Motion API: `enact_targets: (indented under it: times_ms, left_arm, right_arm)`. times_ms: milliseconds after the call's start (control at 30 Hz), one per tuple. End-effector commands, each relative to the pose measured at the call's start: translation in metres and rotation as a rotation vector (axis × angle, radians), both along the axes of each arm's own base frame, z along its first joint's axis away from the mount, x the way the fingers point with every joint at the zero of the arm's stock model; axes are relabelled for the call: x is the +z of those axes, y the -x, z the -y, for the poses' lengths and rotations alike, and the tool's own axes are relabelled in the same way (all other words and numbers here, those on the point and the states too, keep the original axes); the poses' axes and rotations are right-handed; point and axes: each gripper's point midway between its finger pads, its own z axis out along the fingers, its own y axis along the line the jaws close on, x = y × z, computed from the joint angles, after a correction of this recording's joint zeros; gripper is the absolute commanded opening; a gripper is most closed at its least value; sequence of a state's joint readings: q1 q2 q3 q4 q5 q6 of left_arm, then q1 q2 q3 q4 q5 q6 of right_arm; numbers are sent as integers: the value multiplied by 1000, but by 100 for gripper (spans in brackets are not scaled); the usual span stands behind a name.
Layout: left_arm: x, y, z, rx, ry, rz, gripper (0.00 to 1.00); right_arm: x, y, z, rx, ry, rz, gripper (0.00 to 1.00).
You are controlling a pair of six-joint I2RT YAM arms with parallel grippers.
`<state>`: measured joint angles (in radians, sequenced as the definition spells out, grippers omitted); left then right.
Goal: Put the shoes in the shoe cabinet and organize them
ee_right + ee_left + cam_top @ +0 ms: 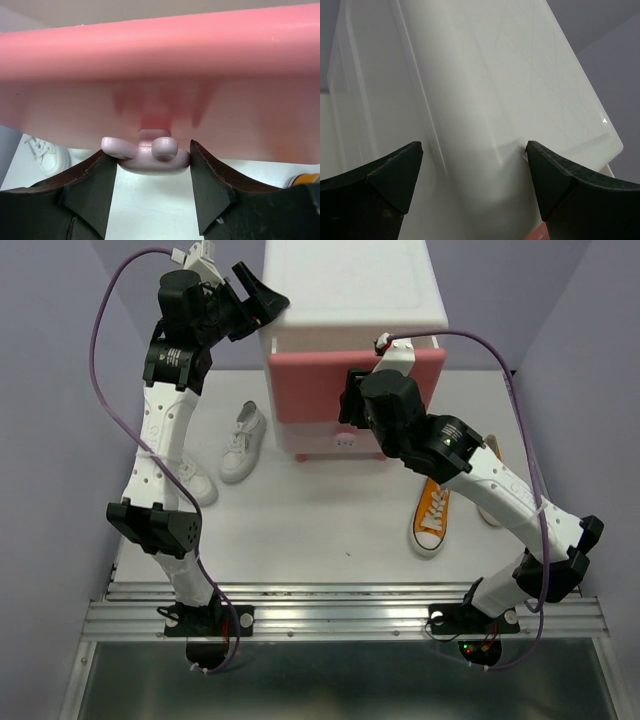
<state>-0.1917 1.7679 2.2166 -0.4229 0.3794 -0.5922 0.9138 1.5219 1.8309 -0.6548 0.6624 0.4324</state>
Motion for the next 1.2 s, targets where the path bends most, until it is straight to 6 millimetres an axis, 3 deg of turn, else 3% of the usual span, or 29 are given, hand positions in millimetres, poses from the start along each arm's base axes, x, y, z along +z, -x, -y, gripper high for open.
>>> enact_targets:
  times_ms: [0,433,600,867,1167]
  left_arm:
    - [-89,-9,-15,60,-149,-230,94]
    - [-114,-11,-17,81,-188,-273,93]
    - [-128,-9,-20,87,-210,-299,93]
    - [-132,-9,-23,97,-220,-299,93]
    - [-137,-9,-25,114,-226,-305,93]
  right_arm:
    - [-15,50,-10,84,-78,-147,1]
    - [-38,121,-28,183,-129,-310,1]
    - [-45,136,-21,177,-126,-354,1]
    - [-57,163,-7,193,-99,-425,1]
    - [-56,187,9,241,-87,-487,1]
